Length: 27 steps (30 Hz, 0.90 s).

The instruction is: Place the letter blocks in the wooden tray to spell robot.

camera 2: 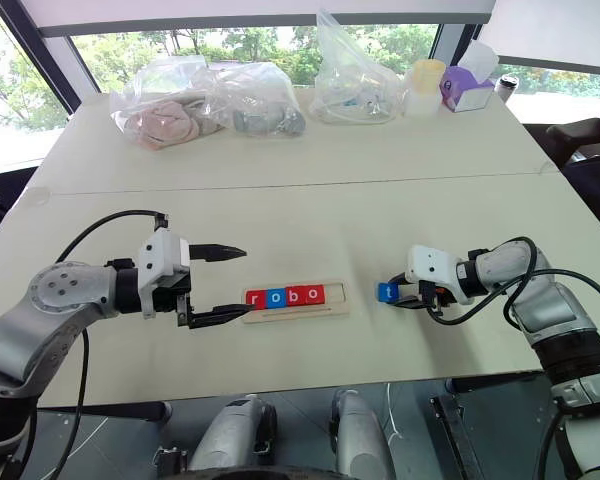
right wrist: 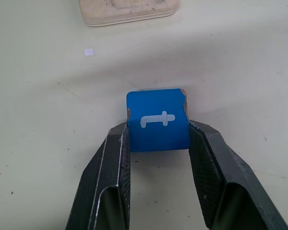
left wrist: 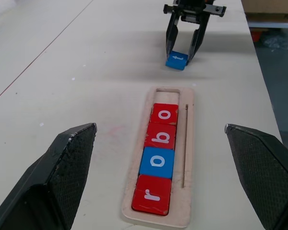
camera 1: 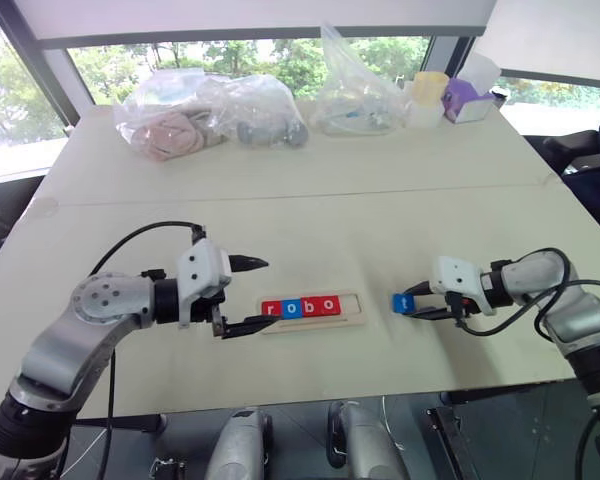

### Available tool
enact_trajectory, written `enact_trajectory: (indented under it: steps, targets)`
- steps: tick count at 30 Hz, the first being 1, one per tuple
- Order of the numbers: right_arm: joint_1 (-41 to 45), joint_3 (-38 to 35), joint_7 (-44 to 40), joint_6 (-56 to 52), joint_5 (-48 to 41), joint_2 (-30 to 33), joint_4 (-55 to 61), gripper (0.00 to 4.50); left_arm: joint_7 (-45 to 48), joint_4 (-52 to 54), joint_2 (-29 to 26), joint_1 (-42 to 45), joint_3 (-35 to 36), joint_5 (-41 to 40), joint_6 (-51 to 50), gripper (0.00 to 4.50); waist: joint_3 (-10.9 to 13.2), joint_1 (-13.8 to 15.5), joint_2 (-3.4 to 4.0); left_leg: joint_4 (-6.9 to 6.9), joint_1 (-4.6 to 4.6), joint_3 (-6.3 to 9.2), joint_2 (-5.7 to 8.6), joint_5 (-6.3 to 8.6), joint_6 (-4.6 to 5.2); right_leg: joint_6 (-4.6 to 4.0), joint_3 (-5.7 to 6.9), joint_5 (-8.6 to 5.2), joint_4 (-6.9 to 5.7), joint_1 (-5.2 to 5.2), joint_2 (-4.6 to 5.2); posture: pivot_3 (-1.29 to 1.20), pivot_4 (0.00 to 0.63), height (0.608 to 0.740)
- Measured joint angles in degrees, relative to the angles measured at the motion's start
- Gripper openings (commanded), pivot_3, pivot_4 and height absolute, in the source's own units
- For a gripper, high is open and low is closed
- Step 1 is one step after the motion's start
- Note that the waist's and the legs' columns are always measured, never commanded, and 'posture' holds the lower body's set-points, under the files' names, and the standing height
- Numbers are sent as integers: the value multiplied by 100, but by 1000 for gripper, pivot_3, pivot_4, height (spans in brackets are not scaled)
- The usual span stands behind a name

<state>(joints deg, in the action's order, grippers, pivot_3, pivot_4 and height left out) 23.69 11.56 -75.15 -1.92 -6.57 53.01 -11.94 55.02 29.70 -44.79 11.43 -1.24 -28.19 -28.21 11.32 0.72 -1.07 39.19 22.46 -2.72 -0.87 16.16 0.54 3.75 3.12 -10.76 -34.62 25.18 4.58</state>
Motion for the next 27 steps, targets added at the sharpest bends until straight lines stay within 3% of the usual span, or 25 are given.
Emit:
enact_trajectory:
  steps: [10,27]
  targets:
    - [470,80,-186,-957,-277,-300,1094,1129,7,4,-5,-14,4,0,33,4500,1,8,2,-8,1,2,-2,0,0,-8,1,2,-22,16,-3,0,150,740]
    - [742,633,-99,-968,84,-1037,938,1129,-18,28,-4,-182,36,1,48,4500,1,2,2,-3,2,-2,0,0,0,-8,-1,4,-25,18,4,0,150,740]
